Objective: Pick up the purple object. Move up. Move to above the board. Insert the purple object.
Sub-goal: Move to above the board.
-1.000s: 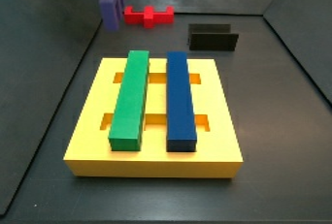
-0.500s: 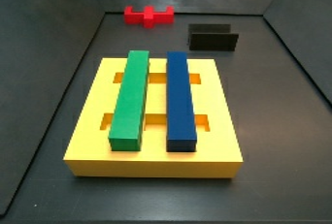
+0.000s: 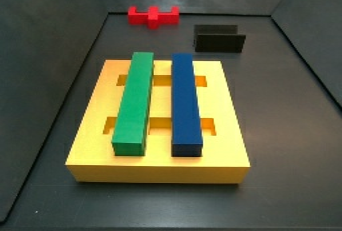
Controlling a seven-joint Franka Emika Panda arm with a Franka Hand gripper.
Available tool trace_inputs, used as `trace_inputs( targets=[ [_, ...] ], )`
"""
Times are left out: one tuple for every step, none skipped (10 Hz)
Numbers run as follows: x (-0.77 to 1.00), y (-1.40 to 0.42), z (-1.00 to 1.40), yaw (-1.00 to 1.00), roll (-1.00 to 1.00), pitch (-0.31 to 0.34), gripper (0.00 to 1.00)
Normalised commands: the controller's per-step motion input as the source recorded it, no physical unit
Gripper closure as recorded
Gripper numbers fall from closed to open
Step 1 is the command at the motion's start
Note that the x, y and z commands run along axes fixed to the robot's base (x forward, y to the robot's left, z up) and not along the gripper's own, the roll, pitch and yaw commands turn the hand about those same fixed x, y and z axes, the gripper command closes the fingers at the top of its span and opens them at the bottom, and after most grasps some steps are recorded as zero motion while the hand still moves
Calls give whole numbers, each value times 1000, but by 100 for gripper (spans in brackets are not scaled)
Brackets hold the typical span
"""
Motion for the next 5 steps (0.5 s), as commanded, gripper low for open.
trace_inputs(
  targets=[
    [717,-1400,180,1000,27,40,100],
    [762,-1400,188,1000,20,50,100],
    [768,-1400,188,1000,27,57,100],
    [803,-1400,183,1000,32,69,100],
    [432,-677,101,1000,35,81,100]
  ],
)
